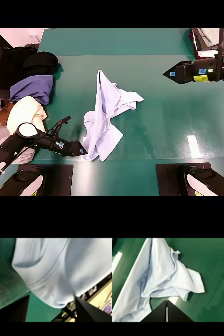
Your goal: Fold the shirts.
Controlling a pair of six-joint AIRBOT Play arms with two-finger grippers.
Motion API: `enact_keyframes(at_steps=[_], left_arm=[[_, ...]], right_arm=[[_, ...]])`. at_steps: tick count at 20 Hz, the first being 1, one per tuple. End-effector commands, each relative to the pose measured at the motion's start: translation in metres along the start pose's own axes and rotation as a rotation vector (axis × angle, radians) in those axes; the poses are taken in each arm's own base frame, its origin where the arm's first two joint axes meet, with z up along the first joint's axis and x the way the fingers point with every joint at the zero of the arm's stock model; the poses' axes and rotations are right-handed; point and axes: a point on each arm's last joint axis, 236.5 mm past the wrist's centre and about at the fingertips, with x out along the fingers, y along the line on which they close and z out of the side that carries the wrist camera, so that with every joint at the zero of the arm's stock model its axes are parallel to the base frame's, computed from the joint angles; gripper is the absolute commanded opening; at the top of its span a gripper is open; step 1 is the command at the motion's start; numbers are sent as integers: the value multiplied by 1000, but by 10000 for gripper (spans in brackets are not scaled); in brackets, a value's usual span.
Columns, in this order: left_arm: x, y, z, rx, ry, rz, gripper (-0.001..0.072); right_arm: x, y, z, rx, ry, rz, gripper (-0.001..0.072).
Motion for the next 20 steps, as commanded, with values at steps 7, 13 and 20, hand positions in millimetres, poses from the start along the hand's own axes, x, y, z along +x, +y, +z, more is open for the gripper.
enact_keyframes(at_steps=[7,13,20], left_arm=[[6,5,24,-13,-126,-16,286],[-6,-9,44,33,-184,-23,26],[-181,-75,165,479,-620,417,26]], right_arm=[[2,1,8,-2,-32,3,13],[2,0,2,-5,-9,-2,13],[38,-25,-49,38,268,-28,343]])
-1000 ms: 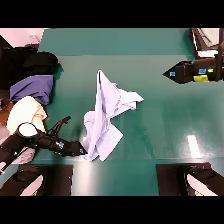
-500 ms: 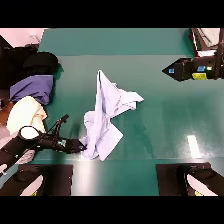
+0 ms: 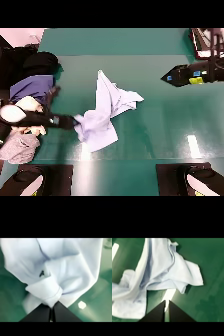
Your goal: Fold the shirts.
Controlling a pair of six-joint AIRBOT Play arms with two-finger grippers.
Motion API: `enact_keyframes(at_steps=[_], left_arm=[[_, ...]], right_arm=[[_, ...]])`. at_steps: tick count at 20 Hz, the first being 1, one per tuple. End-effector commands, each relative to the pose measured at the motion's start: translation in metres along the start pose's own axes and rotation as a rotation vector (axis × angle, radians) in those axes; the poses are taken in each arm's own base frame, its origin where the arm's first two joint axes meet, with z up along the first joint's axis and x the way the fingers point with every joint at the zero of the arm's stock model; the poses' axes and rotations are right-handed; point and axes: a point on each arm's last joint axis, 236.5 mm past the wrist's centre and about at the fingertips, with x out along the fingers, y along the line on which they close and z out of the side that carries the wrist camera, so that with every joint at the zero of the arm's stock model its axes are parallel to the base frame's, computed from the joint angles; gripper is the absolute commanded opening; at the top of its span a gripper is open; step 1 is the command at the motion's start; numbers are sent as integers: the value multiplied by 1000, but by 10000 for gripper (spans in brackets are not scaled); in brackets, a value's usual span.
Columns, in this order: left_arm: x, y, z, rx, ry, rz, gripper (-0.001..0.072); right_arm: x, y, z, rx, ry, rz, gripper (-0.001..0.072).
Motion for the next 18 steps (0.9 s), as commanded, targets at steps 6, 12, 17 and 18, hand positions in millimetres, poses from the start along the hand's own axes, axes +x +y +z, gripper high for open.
enact_keyframes(at_steps=[6,12,17,18], left_arm=[[-80,28,88,213,-200,330,26],[-77,29,84,208,-178,328,27],[-77,29,84,208,-178,328,27],[-77,29,84,208,-178,328,27]], right_arm=[[117,-41,-60,126,411,18,522],[208,-26,-88,142,505,65,522],[247,-15,-123,123,599,67,510],[251,-13,-124,117,597,67,442]])
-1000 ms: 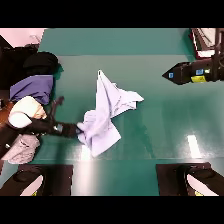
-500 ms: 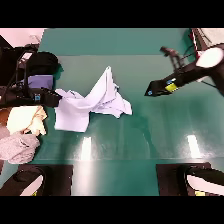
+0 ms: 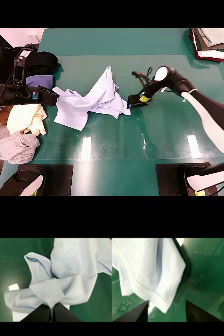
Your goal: Fold the shirts.
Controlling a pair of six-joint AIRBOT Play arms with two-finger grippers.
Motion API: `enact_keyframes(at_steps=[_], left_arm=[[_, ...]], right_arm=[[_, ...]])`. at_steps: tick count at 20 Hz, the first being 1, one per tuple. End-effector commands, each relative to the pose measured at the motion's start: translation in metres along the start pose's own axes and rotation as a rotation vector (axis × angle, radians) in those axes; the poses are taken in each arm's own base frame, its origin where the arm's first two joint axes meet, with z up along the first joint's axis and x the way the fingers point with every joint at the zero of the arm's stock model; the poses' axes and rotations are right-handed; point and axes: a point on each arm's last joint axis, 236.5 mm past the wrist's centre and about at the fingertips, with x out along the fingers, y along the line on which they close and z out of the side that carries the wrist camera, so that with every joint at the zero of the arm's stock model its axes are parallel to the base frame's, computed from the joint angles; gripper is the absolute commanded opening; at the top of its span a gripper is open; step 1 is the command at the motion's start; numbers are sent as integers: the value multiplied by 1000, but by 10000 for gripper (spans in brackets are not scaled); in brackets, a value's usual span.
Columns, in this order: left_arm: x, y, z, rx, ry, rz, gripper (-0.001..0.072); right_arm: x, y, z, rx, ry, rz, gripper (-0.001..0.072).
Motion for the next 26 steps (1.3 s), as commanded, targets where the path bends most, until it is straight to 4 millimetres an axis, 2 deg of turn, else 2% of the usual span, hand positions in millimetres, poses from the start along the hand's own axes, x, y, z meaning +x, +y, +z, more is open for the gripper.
enact_keyframes(at_steps=[1,2,3,4,5,6,7,8,9,12,13,15,17,19,21,24,26], left_arm=[[0,1,0,1,0,4,27],[0,1,0,1,0,4,27],[0,1,0,1,0,4,27],[0,1,0,1,1,3,27],[0,2,2,5,-6,10,26],[-3,7,7,11,-21,31,26],[-11,15,18,5,-49,71,26],[-26,24,34,14,-90,122,26],[-45,30,53,32,-143,168,26],[-118,35,113,97,-330,270,26],[-141,31,128,107,-389,280,26],[-183,21,152,122,-496,289,26],[-216,14,167,133,-577,294,26],[-240,8,174,140,-623,298,26],[-254,3,174,142,-637,296,27],[-265,-4,169,141,-630,276,27],[-265,-16,169,139,-634,225,27]], right_arm=[[25,6,2,-14,13,-2,367],[26,8,4,-19,1,-3,257],[26,9,5,-35,-1,-3,72],[26,9,5,-52,-2,-4,13],[22,9,5,-62,4,-6,11],[11,9,5,-72,6,-11,10],[-8,8,7,-88,-10,-26,10],[-36,7,13,-109,-49,-49,10],[-73,6,17,-128,-104,-76,10],[-199,11,23,-148,-354,-122,10],[-244,14,18,-147,-456,-139,10],[-321,19,3,-132,-641,-174,10],[-381,27,-18,-134,-793,-216,9],[-423,36,-43,-138,-910,-256,9],[-452,41,-67,-132,-998,-295,9],[-483,42,-100,-100,-1102,-359,9],[-498,38,-117,-66,-1154,-401,9]])
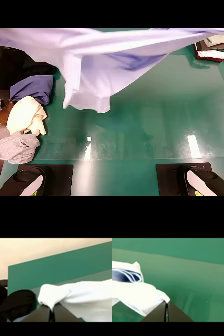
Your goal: Fold the shirts.
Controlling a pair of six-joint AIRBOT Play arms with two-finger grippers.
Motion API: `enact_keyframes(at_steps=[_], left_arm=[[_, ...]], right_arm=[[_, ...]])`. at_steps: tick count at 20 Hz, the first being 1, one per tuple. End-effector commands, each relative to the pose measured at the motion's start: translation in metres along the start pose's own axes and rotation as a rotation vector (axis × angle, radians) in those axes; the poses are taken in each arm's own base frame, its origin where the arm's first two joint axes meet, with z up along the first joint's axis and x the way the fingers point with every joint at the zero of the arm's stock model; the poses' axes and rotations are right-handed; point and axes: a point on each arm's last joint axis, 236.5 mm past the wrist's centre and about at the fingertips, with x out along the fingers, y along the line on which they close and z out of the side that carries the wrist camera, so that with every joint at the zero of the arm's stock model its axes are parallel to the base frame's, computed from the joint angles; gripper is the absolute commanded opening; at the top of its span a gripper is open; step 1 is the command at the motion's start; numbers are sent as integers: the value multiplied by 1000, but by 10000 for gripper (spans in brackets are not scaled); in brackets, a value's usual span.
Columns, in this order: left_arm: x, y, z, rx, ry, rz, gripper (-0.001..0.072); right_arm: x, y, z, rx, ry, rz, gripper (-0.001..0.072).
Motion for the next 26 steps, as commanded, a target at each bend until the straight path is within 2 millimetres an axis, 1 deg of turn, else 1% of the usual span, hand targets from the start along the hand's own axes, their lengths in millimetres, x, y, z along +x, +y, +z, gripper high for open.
enact_keyframes(at_steps=[1,2,3,4,5,6,7,8,9,10,11,13,14,15,16,18,20,21,22,23,24,25,26], left_arm=[[-6,-16,4,-35,-7,-70,26],[4,-29,2,-107,-9,-126,26],[18,-49,-6,-155,6,-210,26],[35,-67,-23,-158,51,-284,26],[51,-73,-45,-158,119,-306,26],[64,-75,-70,-161,201,-309,26],[73,-74,-92,-154,273,-303,26],[78,-73,-107,-144,325,-297,26],[82,-70,-112,-135,342,-286,27],[82,-66,-106,-128,319,-270,26],[81,-62,-96,-120,288,-255,26],[69,-59,-69,-105,223,-247,27],[60,-58,-54,-98,191,-247,26],[50,-58,-42,-90,166,-250,27],[39,-60,-31,-84,149,-263,27],[12,-76,-16,-82,134,-333,27],[-10,-98,-4,-93,117,-437,26],[-15,-108,-1,-98,106,-482,27],[-15,-113,-2,-82,105,-506,26],[-8,-113,-7,-71,124,-507,26],[5,-110,-18,-66,157,-496,26],[23,-105,-34,-68,210,-472,26],[49,-99,-58,-77,287,-446,26]], right_arm=[[-38,-14,7,45,-89,-93,9],[-31,-16,4,103,-85,-78,10],[-15,-10,-2,135,-68,-23,10],[6,0,-12,162,-23,48,10],[28,9,-30,177,58,118,10],[46,12,-48,194,135,149,9],[59,15,-59,209,177,170,10],[68,19,-64,214,195,188,10],[71,24,-63,207,192,201,9],[69,29,-55,195,159,210,10],[63,32,-43,182,106,210,10],[40,34,-15,163,-24,193,10],[25,33,-7,155,-72,180,10],[12,33,-5,149,-96,166,10],[-1,31,-6,143,-110,148,10],[-21,28,-18,139,-100,108,10],[-32,19,-33,186,-58,60,10],[-32,13,-40,207,-32,38,10],[-29,7,-46,232,-8,23,10],[-23,0,-52,261,21,13,10],[-12,-7,-61,292,69,13,10],[3,-12,-72,322,129,25,10],[22,-17,-87,361,212,42,10]])
